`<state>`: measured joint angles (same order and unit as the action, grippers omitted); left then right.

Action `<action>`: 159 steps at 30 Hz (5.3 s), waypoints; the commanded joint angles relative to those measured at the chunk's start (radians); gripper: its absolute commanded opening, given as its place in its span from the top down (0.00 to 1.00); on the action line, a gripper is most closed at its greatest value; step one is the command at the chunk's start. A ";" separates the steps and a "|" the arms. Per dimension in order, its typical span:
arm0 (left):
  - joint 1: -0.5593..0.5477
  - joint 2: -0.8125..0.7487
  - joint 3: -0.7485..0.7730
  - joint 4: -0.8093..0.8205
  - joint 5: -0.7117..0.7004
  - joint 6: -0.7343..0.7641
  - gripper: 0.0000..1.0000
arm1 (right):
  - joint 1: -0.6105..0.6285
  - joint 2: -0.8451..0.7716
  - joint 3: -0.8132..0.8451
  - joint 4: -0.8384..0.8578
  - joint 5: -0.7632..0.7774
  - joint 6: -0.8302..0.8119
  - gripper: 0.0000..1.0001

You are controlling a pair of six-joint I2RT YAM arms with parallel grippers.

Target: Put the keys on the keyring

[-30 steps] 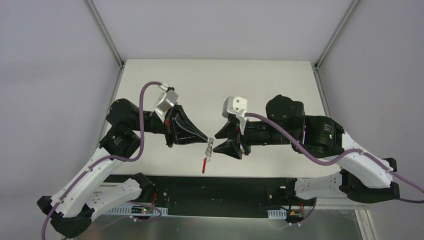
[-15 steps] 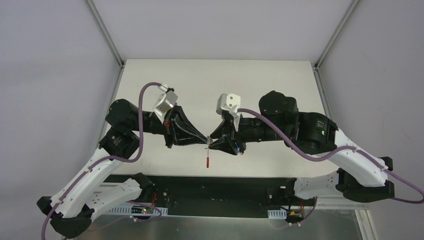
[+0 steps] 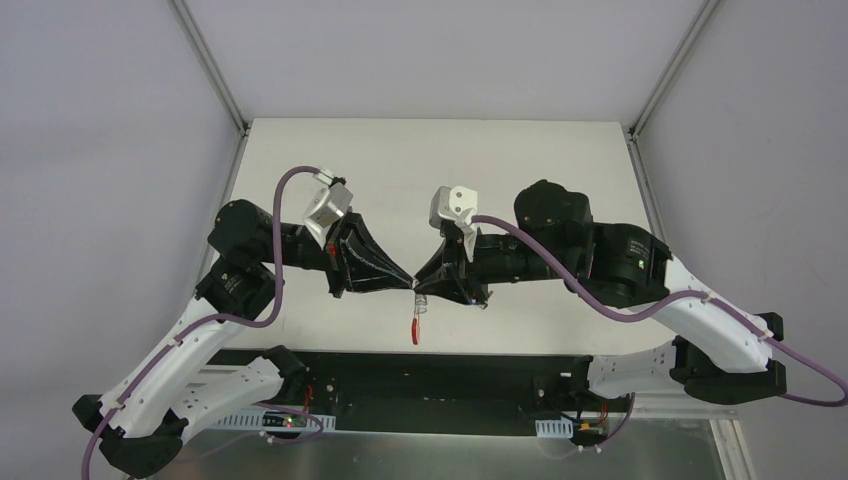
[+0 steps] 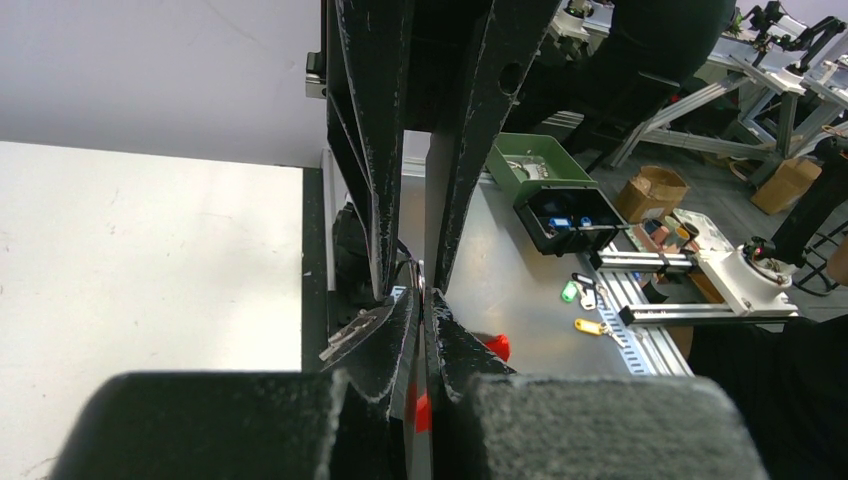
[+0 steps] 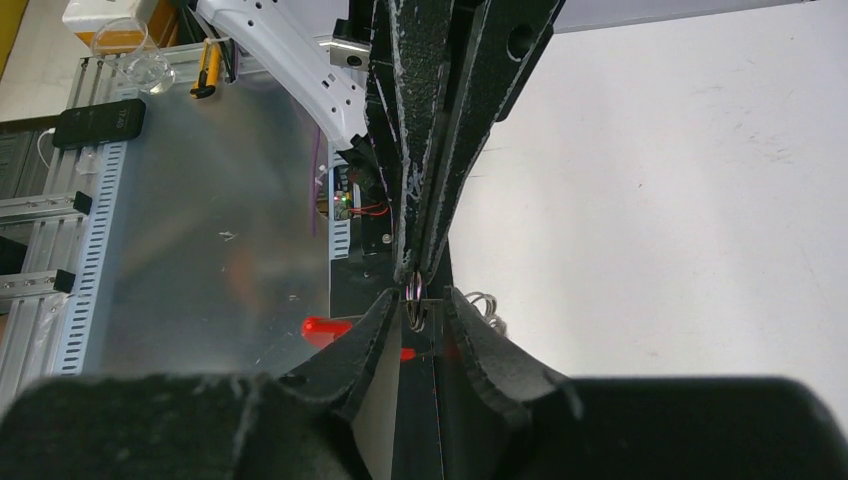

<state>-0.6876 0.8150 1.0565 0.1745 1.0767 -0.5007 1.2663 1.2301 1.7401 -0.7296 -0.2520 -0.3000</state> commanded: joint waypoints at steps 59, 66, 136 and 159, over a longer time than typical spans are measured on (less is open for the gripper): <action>-0.122 0.794 -0.018 -0.079 -0.314 0.254 0.44 | -0.004 -0.518 -0.334 -0.159 0.455 0.345 1.00; -0.124 1.027 0.072 0.039 -0.214 0.243 0.41 | -0.004 -0.543 -0.341 -0.181 0.412 0.364 1.00; -0.136 1.159 0.006 0.115 -0.190 0.304 0.68 | -0.004 -0.503 -0.354 -0.145 0.310 0.388 1.00; -0.159 1.156 0.026 0.047 -0.243 0.340 1.00 | -0.003 -0.519 -0.374 -0.131 0.294 0.412 1.00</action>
<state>-0.8326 1.9945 1.0729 0.2394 0.8486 -0.1902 1.2648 0.7258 1.3621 -0.9157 0.0544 0.0902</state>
